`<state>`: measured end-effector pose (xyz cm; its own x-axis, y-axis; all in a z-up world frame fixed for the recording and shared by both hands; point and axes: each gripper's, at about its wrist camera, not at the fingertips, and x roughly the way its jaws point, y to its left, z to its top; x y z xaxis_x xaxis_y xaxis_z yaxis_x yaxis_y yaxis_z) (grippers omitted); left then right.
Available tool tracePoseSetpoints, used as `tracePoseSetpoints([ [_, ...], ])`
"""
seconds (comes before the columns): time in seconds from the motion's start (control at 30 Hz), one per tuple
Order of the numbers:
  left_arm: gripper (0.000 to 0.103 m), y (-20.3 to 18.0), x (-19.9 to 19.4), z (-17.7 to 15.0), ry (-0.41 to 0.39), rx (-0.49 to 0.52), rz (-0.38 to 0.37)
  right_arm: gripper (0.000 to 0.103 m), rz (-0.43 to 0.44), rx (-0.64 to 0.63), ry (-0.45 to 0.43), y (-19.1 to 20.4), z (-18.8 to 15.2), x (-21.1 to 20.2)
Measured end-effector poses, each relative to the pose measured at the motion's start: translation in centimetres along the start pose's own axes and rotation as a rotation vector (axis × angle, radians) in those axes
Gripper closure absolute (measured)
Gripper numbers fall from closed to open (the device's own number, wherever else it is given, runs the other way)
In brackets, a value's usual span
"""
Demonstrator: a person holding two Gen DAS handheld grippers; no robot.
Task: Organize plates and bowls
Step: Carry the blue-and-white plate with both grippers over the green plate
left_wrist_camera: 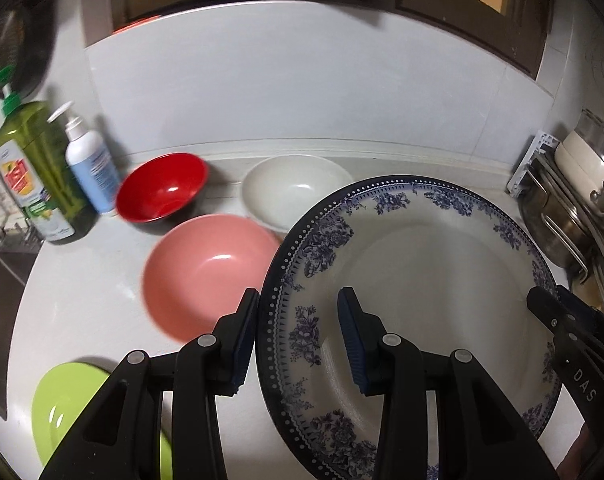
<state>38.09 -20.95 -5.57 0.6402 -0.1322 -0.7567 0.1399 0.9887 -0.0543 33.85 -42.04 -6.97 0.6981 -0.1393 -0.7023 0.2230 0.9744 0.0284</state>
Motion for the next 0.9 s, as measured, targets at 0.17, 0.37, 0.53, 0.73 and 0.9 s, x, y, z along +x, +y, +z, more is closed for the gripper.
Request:
tracePoseSetpoints([
  [0.17,0.063,3.2,-1.4,-1.2,-0.009,-0.026,0.01,0.068,0.009,-0.034,-0.014,3.3,-1.0,-1.6],
  [0.37,0.064,7.5,-3.4,-2.9,-0.027,-0.059,0.034,0.068,0.036,-0.061,-0.023,7.5,-2.4,-3.2],
  [0.53,0.064,11.1,-5.4,-4.6,-0.042,-0.079,0.055,0.068,0.06,-0.084,-0.031,10.9,-3.7,-4.7],
  [0.73,0.064,15.2,-7.3,-6.2,-0.042,-0.112,0.069,0.068,0.071,-0.117,-0.042,15.3,-5.2,-6.6],
  [0.9,0.064,18.6,-8.7,-7.8,-0.051,-0.137,0.098,0.068,0.091,-0.153,-0.042,18.9,-6.4,-8.0],
])
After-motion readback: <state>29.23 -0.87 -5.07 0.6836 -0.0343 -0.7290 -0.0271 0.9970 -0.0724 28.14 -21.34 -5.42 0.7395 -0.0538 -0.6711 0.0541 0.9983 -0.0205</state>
